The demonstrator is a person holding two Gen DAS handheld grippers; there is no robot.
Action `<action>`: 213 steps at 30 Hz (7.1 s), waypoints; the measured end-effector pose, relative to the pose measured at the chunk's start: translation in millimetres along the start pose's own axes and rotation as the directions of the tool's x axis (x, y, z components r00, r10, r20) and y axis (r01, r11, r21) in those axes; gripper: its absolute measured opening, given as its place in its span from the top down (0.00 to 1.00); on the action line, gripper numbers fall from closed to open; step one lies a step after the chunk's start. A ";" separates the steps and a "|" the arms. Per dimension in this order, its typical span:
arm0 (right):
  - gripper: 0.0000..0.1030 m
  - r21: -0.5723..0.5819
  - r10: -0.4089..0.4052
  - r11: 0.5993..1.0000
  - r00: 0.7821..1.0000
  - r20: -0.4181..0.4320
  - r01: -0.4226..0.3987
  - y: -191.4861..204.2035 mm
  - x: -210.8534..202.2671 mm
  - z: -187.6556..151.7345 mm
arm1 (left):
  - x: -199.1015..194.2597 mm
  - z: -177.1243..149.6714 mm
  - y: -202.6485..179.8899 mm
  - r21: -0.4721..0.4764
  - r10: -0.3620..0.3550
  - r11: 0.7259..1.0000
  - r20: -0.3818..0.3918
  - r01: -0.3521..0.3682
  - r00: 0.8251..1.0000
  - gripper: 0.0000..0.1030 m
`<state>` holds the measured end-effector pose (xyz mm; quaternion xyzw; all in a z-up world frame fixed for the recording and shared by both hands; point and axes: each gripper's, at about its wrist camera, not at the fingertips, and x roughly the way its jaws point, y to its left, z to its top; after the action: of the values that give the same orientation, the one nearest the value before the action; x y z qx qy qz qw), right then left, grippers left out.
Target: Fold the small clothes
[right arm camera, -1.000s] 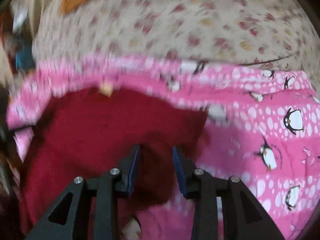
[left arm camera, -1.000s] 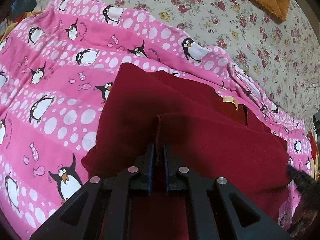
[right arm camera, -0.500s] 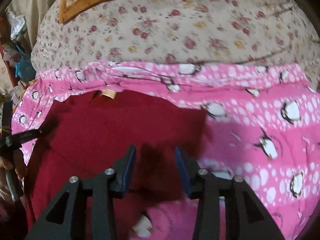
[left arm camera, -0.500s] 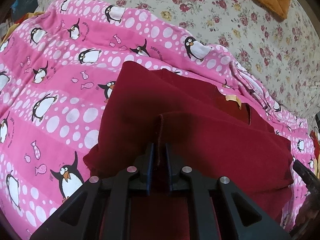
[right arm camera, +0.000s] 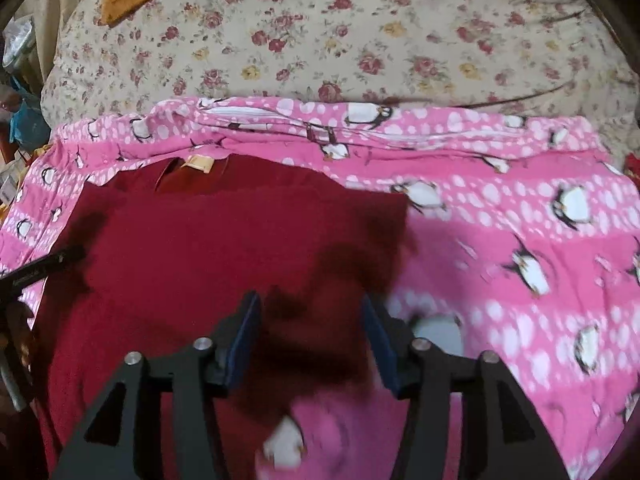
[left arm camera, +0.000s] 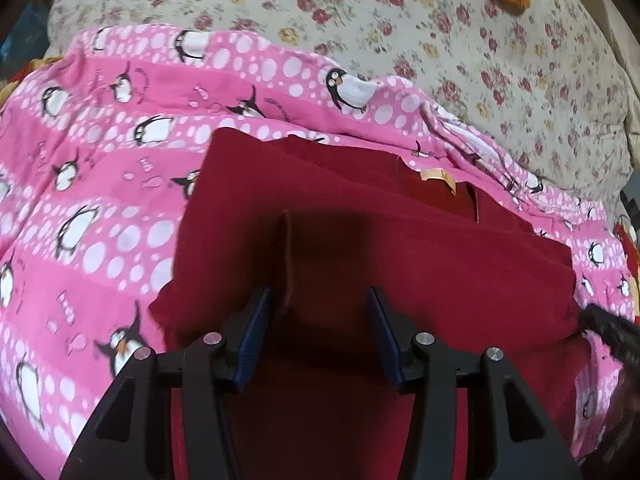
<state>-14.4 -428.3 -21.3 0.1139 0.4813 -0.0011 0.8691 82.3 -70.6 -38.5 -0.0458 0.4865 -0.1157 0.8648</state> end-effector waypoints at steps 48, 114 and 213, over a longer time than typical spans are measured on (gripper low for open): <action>0.46 -0.371 0.639 0.522 0.640 -0.427 -0.768 279.6 -86.6 -245.8 | -168.9 -178.0 61.8 -0.186 -0.082 0.979 0.006 0.081 0.997 0.72; 0.93 0.172 0.501 0.817 0.824 0.265 -0.551 -23.3 -116.8 -47.9 | -128.9 -11.7 30.7 -0.164 -0.227 0.952 0.178 0.257 0.957 1.00; 0.35 -0.054 0.269 0.959 0.957 -0.110 -0.277 133.3 31.3 29.9 | -33.5 -33.3 83.6 -0.281 -0.072 0.958 -0.029 0.061 0.997 0.49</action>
<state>42.2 -301.0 -5.9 0.1492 0.5045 0.1413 0.8386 50.1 19.7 -44.1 -0.1818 0.5128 -0.0757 0.8356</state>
